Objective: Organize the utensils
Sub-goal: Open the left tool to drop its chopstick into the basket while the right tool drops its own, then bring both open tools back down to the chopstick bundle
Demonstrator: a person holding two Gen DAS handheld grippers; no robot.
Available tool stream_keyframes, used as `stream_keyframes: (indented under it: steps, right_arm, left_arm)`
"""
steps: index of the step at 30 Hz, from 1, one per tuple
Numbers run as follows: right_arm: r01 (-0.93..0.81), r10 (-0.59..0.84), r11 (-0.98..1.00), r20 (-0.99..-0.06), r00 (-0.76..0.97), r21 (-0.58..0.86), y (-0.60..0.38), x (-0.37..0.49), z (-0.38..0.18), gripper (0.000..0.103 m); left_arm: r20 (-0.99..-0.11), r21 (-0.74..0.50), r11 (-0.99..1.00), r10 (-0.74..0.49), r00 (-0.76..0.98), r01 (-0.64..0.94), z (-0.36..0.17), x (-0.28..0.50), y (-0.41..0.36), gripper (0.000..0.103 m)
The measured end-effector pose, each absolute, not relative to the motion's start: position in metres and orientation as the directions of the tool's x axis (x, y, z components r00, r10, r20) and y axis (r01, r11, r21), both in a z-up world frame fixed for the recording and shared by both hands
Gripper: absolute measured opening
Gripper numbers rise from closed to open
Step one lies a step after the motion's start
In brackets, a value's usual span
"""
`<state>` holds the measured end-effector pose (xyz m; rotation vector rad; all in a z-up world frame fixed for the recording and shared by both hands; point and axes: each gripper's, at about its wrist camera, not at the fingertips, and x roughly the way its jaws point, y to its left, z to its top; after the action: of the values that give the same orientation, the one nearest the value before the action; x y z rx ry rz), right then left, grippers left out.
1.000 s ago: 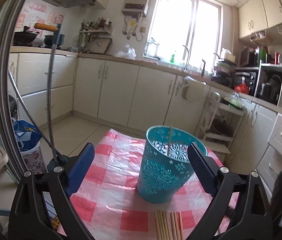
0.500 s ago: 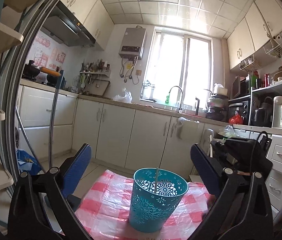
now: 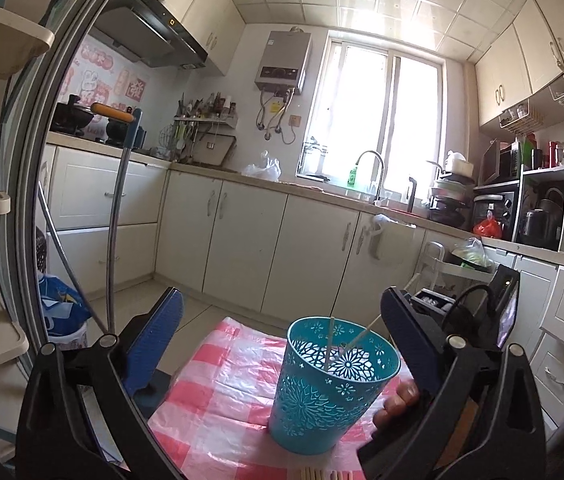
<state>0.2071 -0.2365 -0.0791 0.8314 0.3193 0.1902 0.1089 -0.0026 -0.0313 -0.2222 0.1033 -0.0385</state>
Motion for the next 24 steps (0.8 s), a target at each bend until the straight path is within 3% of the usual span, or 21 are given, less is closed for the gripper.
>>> stream_keyframes:
  steps: [6,8,10,16,19,24]
  right_arm:
    - [-0.073,0.331,0.791,-0.324,0.886,0.607,-0.234,0.166,-0.081,0.009]
    - [-0.069,0.332,0.826,-0.384,0.862,0.559,-0.231,0.149,-0.08,0.023]
    - [-0.063,0.35,0.838,-0.446,0.824,0.542,-0.231,0.13,-0.084,0.028]
    - [-0.022,0.313,0.922,-0.711,0.629,0.386,-0.211,0.078,-0.132,0.024]
    - [-0.034,0.297,0.941,-0.776,0.557,0.335,-0.2,0.069,-0.159,0.022]
    - [-0.039,0.27,0.954,-0.803,0.531,0.296,-0.188,0.06,-0.173,0.022]
  left_arm:
    - [-0.142,-0.211,0.977,-0.054,0.988,0.024,-0.036,0.111,0.0,0.095]
    - [-0.176,-0.212,0.977,-0.057,0.983,0.018,-0.04,0.116,0.002,0.095]
    - [-0.227,-0.213,0.977,-0.061,0.972,0.011,-0.046,0.122,0.005,0.095]
    - [-0.367,-0.19,0.982,-0.052,0.929,-0.02,-0.065,0.138,0.01,0.095]
    - [-0.458,-0.138,0.99,-0.054,0.887,-0.011,-0.079,0.146,0.006,0.095]
    - [-0.6,-0.087,0.996,-0.078,0.796,0.032,-0.112,0.153,-0.003,0.095]
